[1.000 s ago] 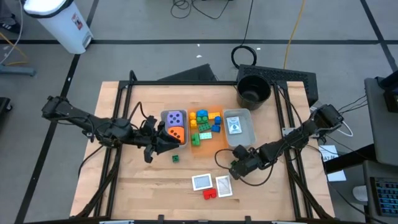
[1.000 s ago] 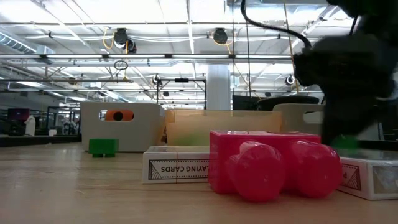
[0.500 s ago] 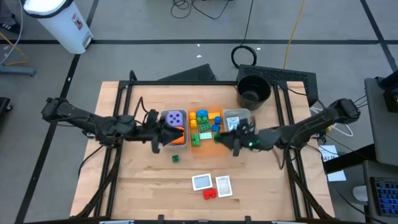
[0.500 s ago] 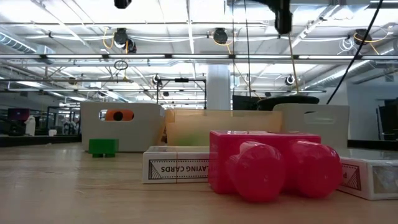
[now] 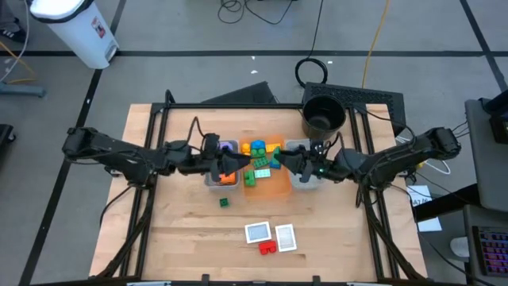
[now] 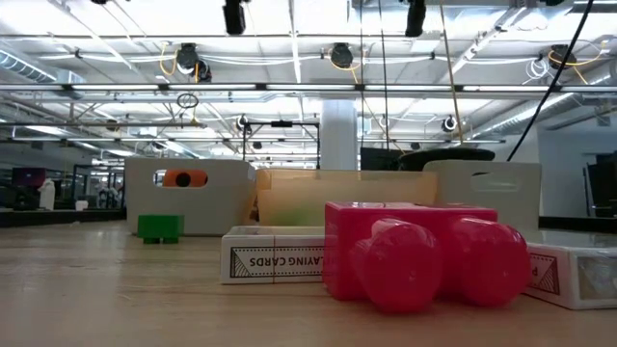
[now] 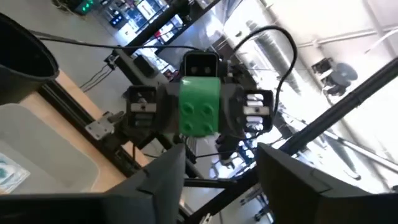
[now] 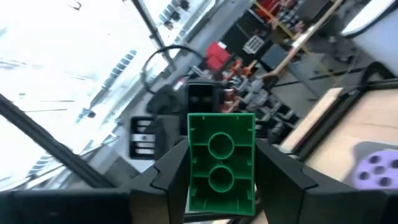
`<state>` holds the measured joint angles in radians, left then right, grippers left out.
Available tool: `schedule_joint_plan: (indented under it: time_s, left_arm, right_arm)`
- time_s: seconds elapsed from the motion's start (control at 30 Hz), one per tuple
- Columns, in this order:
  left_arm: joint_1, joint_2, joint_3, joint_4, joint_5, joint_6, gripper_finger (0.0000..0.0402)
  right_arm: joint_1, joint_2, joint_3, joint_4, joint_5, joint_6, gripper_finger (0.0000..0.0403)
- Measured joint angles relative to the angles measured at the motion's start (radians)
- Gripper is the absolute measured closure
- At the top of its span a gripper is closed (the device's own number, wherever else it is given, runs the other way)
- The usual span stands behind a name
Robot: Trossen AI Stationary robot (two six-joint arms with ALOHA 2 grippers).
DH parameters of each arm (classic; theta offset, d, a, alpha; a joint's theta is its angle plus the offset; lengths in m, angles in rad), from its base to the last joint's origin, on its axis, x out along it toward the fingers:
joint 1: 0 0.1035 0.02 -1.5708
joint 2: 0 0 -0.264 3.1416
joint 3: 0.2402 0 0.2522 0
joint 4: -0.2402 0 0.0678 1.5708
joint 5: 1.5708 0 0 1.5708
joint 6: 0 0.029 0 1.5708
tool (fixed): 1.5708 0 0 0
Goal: Pick & Place Toys
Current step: Put the green game piece into the orange bin
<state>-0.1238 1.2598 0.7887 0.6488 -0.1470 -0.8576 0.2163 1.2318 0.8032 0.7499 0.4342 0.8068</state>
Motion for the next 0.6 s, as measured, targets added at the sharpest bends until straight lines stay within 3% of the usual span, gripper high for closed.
schedule_joint_plan:
  time_s: [0.27,0.6]
  left_arm:
    - [0.049,0.098,0.043,0.041,0.052,-0.002,0.0115]
    - [0.080,0.233,0.225,-0.029,0.201,0.070,0.0102]
  right_arm:
    - [-0.007,0.020,0.000,0.036,-0.020,0.020,0.0255]
    - [-0.008,0.033,0.000,0.070,-0.019,0.014,0.0256]
